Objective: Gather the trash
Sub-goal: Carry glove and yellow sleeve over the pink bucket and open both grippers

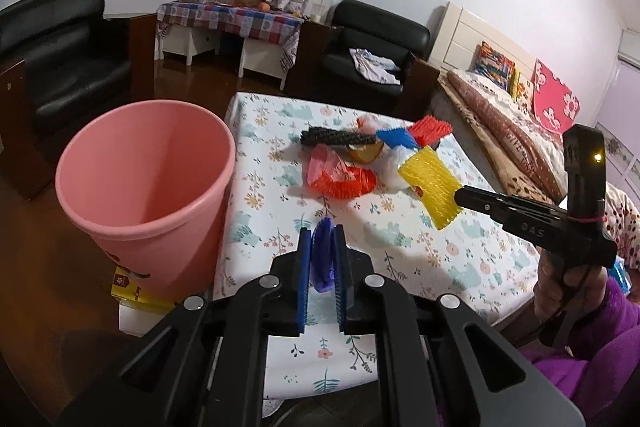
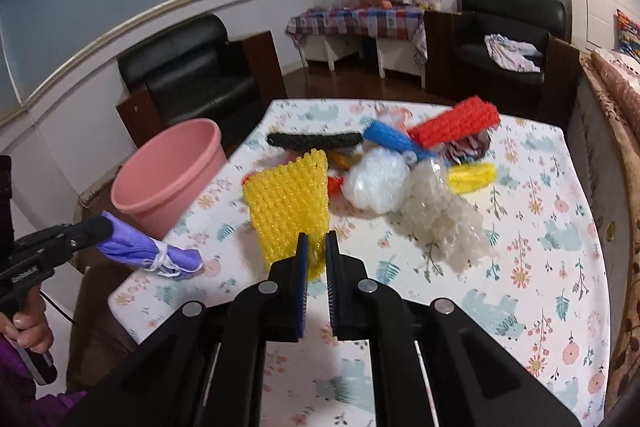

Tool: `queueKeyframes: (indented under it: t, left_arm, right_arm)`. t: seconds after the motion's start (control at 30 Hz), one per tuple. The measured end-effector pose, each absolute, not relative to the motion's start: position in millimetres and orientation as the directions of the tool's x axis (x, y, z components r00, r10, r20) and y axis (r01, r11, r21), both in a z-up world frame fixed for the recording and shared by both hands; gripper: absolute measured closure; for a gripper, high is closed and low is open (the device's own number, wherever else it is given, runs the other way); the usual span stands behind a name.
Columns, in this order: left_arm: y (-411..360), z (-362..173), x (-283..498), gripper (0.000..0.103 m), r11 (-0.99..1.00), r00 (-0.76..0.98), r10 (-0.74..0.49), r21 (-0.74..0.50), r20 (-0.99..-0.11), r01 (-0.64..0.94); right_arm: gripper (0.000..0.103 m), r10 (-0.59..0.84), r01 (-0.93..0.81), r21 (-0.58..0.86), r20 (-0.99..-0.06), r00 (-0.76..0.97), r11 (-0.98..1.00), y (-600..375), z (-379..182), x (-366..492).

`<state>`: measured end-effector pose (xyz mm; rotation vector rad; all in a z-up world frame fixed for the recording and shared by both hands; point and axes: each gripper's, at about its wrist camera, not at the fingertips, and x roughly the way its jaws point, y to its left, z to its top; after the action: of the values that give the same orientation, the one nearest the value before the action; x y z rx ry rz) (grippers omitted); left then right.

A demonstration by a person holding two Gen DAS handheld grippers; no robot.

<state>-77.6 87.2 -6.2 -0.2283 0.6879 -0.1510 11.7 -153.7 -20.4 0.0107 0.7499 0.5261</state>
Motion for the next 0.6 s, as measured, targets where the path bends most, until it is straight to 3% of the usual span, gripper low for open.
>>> queueKeyframes:
  t: [0.27,0.6]
  left_arm:
    - [117,10,-81,0.093,0.963,0.817,-0.151,-0.27,-0.556,-0.006]
    - [189,21,-82,0.093,0.933,0.849,0.03,-0.29,-0.527,-0.213]
  right_arm:
    - [0.095,0.517,-0.514,0.199,-0.604,0.606,0.834,-119,4,18]
    - [0.095,0.599,-0.628,0.196,-0.599,0.531,0.753,-21,18,44]
